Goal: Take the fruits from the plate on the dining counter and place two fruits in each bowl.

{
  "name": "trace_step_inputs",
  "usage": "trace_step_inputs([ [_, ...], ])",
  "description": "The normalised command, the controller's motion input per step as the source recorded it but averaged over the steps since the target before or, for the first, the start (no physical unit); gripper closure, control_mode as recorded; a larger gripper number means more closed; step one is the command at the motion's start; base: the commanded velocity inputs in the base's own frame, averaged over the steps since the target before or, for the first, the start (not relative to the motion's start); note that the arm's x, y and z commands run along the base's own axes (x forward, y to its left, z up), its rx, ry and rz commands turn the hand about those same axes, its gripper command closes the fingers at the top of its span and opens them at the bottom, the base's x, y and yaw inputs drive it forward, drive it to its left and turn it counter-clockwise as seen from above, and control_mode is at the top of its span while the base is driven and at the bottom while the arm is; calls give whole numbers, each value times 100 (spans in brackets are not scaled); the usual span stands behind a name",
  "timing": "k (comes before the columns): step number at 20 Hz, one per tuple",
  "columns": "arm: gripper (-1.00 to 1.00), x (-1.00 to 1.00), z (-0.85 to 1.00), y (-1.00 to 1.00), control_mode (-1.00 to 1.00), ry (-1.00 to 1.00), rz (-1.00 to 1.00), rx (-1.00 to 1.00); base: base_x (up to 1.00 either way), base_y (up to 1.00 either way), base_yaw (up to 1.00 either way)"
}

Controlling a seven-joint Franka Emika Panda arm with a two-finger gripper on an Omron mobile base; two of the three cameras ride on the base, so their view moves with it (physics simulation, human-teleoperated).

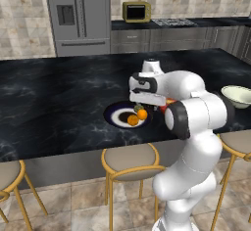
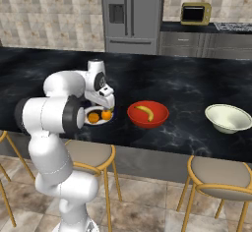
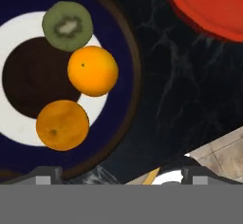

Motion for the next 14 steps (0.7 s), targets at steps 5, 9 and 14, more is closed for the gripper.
trace_step_inputs([
  [5,-100,15,-17,50,-100,1,0,0,0,0,0],
  [9,-100,17,-26,32,-100,0,0,0,0,0,0],
  [14,-100,23,-22,11,-100,0,0,-1,0,0,0],
])
